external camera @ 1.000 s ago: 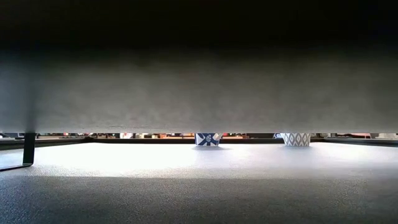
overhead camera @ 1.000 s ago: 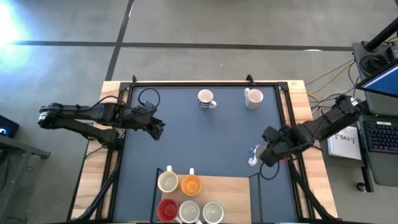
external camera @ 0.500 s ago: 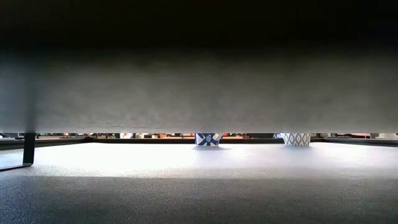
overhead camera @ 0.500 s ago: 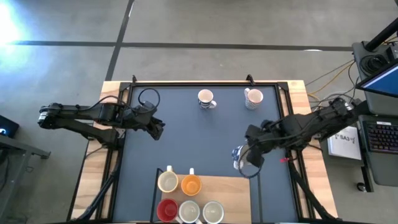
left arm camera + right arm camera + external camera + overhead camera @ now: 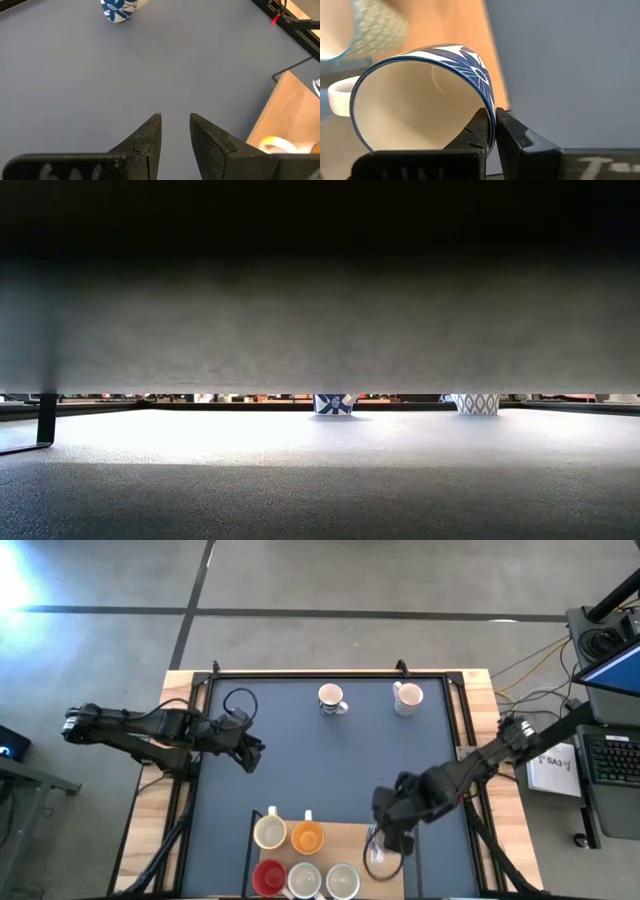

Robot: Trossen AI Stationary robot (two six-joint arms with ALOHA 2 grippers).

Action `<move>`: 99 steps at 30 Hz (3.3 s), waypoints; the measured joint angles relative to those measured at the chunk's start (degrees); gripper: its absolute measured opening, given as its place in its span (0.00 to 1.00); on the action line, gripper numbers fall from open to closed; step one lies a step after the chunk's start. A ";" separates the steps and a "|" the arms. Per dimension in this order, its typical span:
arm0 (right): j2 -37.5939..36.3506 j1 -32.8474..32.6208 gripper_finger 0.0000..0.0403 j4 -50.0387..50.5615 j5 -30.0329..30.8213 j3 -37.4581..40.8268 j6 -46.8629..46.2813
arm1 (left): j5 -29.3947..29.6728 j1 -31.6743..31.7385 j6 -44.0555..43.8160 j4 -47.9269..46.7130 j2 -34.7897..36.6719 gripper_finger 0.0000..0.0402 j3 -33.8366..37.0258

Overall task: Place coffee mugs
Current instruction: Put the blue flowered mug on the shelf

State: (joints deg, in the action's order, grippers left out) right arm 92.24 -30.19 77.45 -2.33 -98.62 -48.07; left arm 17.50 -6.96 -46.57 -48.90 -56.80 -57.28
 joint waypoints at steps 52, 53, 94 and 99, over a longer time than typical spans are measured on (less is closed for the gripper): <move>21.74 -7.44 0.03 -0.13 -9.26 -16.38 -5.51 | -2.03 -1.90 7.12 -0.15 0.06 0.21 0.07; 21.62 -7.44 0.03 -0.09 -9.30 -16.37 -5.49 | -2.03 -1.90 7.13 -0.15 0.07 0.21 0.07; 21.16 -7.46 0.03 -1.90 -8.78 -15.07 -4.86 | -2.08 -1.92 8.59 -2.08 0.04 0.21 0.07; 21.16 -7.46 0.04 -1.92 -8.78 -15.07 -4.86 | -2.08 -1.92 8.59 -2.14 0.04 0.21 0.07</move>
State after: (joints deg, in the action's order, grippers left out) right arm 113.40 -37.65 75.53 -11.11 -113.69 -52.93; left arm 15.42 -8.88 -37.98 -51.05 -56.75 -57.21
